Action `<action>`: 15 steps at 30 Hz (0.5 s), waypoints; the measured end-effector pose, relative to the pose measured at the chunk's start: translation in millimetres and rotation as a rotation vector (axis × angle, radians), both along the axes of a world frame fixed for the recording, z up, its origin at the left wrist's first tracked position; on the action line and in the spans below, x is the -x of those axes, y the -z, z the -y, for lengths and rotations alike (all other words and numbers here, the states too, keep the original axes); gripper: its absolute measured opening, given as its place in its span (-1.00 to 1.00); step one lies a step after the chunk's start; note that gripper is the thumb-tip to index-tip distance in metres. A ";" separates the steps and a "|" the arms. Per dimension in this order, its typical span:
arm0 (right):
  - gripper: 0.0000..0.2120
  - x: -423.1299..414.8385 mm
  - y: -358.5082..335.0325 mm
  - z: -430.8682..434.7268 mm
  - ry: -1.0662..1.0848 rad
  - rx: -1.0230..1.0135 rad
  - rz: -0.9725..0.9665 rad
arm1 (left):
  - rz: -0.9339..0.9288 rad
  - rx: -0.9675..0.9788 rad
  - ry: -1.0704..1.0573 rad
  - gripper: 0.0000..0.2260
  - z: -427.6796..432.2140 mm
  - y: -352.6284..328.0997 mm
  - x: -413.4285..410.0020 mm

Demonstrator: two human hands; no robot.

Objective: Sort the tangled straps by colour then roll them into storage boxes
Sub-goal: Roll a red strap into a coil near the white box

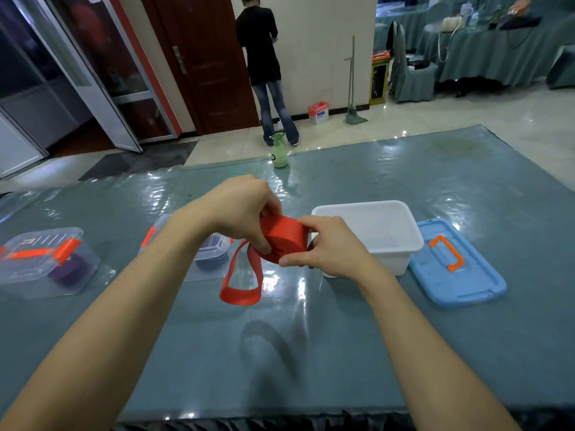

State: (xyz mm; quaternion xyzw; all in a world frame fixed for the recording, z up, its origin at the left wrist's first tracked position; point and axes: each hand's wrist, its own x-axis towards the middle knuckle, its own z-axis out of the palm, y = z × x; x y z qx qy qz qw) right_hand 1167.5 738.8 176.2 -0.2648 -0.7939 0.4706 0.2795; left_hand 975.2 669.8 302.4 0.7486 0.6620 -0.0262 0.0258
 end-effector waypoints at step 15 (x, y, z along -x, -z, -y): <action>-0.45 -10.5 -22.5 -9.5 -0.011 0.533 -0.597 | 1.308 -0.016 -0.047 -0.51 9.4 56.5 32.7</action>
